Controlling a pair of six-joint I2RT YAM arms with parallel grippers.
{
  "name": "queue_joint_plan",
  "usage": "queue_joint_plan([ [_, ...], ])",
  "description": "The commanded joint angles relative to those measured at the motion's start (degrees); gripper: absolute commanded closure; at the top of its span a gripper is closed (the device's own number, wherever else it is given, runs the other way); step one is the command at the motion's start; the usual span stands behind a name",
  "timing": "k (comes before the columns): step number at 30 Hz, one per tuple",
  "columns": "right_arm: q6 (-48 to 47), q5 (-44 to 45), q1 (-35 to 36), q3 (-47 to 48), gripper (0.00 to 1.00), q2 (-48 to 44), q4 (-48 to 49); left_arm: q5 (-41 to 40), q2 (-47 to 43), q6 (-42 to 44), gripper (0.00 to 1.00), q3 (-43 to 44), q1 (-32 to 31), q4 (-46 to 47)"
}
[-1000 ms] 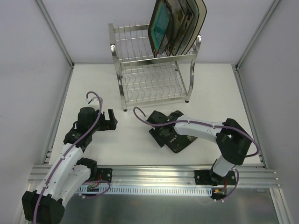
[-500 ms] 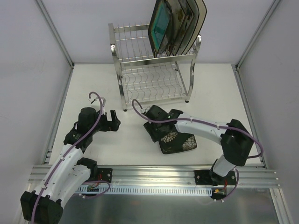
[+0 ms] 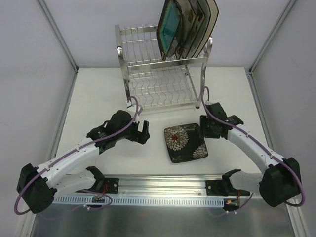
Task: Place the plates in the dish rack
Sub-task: Grab a plate with the right arm
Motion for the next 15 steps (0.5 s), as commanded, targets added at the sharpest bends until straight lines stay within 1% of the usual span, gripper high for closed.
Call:
queue_joint_plan([
  [1,1.85,-3.37,-4.85,-2.88,0.51,-1.95,-0.71,-3.24,3.39,-1.46,0.01,3.89,-3.35,1.79],
  [5,2.91,-5.58,-7.59,-5.96,0.53,-1.69,2.36,-3.59,6.56,-1.55,0.01,5.20,-6.43,1.88],
  [9,2.29,-6.19,-7.95,-7.64,0.57,-1.16,4.03,-4.03,8.06,-1.99,0.01,5.65,-8.19,2.06],
  [12,1.59,-9.18,-7.95,-8.08,0.60,-0.29,5.35,-4.12,8.50,-2.34,0.01,5.47,-8.98,2.06],
  [15,1.24,-10.67,-7.51,-8.34,0.68,1.03,6.85,-4.21,8.50,-2.69,0.01,5.30,-9.34,2.15],
])
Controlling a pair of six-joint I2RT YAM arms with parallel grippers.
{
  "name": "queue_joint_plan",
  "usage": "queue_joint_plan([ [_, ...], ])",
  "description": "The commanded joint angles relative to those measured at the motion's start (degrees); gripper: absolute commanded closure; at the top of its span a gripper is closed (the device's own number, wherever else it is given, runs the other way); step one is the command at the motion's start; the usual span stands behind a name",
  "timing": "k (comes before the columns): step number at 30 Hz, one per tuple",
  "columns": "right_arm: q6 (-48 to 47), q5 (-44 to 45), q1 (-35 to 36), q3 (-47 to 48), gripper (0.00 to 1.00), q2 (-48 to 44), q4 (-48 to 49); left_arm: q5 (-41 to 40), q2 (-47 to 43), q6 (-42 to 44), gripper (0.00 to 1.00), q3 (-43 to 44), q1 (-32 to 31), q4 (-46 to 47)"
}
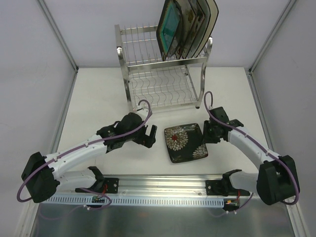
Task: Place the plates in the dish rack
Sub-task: Grab a plate with the right arm
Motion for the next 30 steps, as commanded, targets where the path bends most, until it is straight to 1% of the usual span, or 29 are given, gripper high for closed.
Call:
queue_joint_plan([
  [1,0.10,-3.14,0.56,-0.36,0.74,1.19,3.42,-1.08,0.17,-1.60,0.01,1.84,-0.97,1.47],
  [3,0.19,-2.61,1.96,0.42,0.79,2.41,3.60,-1.17,0.00,-1.77,0.01,1.49,-0.97,1.47],
  [8,0.80,-0.94,4.42,2.62,0.81,6.28,4.21,-1.61,-1.06,-1.78,0.01,0.44,-1.05,1.38],
  [10,1.42,-0.85,6.00,3.94,0.87,8.12,4.82,-1.87,-1.67,-1.86,0.01,0.08,-1.05,1.38],
  [12,1.60,-0.24,7.41,5.77,0.87,9.09,4.57,-2.49,-2.37,-1.77,0.01,-0.53,-1.05,1.38],
  [14,1.86,0.56,7.76,6.75,0.86,9.71,4.04,-2.67,-3.25,-1.69,0.01,-1.14,-1.05,1.38],
  [17,2.30,5.99,7.77,7.72,0.78,8.23,1.85,-2.84,-4.04,-1.60,0.01,-1.50,-1.05,1.38],
  [18,2.39,7.40,7.68,7.64,0.73,7.52,0.27,-2.93,-4.13,-1.60,0.01,-1.59,-1.05,1.56],
  [19,2.39,9.85,7.68,7.55,0.71,6.99,-0.53,-2.93,-4.22,-1.69,0.01,-1.59,-1.05,1.38],
  [22,2.39,12.76,7.15,6.76,0.69,3.75,-3.07,-2.93,-4.22,-1.25,0.01,-1.76,-1.14,1.38],
  [26,3.70,12.34,5.22,4.31,0.68,0.75,-3.87,-2.67,-3.08,-0.72,0.01,-1.41,-1.05,1.38],
  [30,3.27,8.91,3.37,2.36,0.66,0.57,-2.74,-2.40,-1.85,-0.19,0.01,-0.71,-1.05,1.38],
])
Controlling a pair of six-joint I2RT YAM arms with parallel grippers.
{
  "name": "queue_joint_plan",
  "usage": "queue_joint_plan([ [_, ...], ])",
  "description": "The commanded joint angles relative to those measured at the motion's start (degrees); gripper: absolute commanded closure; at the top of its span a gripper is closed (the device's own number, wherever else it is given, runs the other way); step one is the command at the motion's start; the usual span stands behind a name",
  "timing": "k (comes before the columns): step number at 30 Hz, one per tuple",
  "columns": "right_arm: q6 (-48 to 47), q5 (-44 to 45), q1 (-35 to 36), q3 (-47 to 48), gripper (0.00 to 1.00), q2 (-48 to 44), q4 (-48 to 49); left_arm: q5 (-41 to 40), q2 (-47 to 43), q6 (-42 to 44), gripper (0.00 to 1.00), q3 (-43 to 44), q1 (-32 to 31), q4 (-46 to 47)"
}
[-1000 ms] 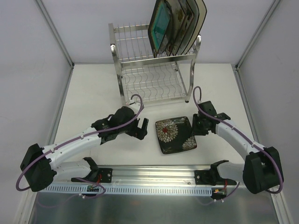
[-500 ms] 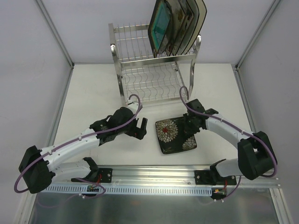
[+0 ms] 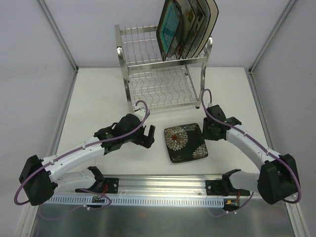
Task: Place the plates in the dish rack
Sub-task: Grab a plate with the right arm
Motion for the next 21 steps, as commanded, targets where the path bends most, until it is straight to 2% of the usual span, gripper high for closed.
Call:
queue_joint_plan([
  [1,0.86,-2.41,-1.04,-1.77,0.66,-0.08,-0.92,-0.66,1.14,1.05,0.01,0.73,-0.70,1.34],
  [9,0.87,-6.46,-1.75,-3.88,0.67,3.34,4.44,-0.30,1.59,1.32,0.01,1.35,-0.70,1.51],
  [15,0.07,-7.88,-0.08,-2.74,0.88,6.95,8.22,-0.56,1.15,1.14,0.01,1.00,-0.70,1.34],
  [21,0.07,-7.09,3.61,4.46,0.97,12.30,9.19,-0.74,0.97,0.97,0.01,1.26,-0.70,1.34],
])
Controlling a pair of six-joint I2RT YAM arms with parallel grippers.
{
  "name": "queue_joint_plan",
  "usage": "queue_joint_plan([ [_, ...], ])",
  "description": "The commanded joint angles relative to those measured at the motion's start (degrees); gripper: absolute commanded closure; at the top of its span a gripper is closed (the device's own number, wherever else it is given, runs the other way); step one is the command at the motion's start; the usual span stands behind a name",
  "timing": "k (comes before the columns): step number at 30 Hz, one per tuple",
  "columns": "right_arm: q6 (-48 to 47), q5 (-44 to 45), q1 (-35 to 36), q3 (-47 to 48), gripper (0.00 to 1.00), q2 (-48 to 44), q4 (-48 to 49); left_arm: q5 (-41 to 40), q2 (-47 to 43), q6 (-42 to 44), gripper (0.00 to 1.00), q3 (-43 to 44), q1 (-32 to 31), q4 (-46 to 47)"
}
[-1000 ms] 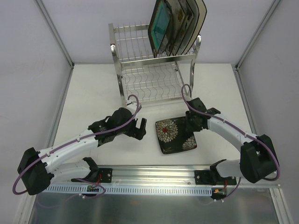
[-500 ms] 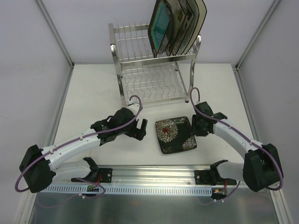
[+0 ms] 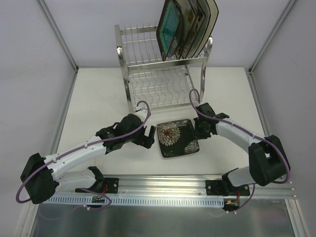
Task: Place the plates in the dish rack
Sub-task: Grab a plate with the right arm
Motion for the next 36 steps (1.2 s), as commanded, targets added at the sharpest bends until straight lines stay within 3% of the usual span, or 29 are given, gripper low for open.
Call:
queue_joint_plan([
  [1,0.79,0.00,2.10,5.36,0.97,3.85,3.71,-0.68,-0.84,0.64,0.01,1.24,-0.70,1.36],
  [15,-0.97,1.85,2.55,10.65,0.99,0.88,-4.29,0.82,0.82,2.04,0.01,2.73,-1.49,1.45],
  [22,1.14,-1.75,1.76,13.02,0.99,-1.94,-7.54,-1.29,4.95,7.31,0.01,6.42,-6.85,3.38],
  [30,4.83,-11.07,-0.97,15.48,0.99,-5.28,-10.78,-5.77,8.38,15.47,0.01,6.25,-16.15,12.51],
  [36,6.94,-13.36,-1.06,18.73,0.99,-5.54,-13.95,-12.62,12.51,23.57,0.01,4.14,-22.76,26.65],
])
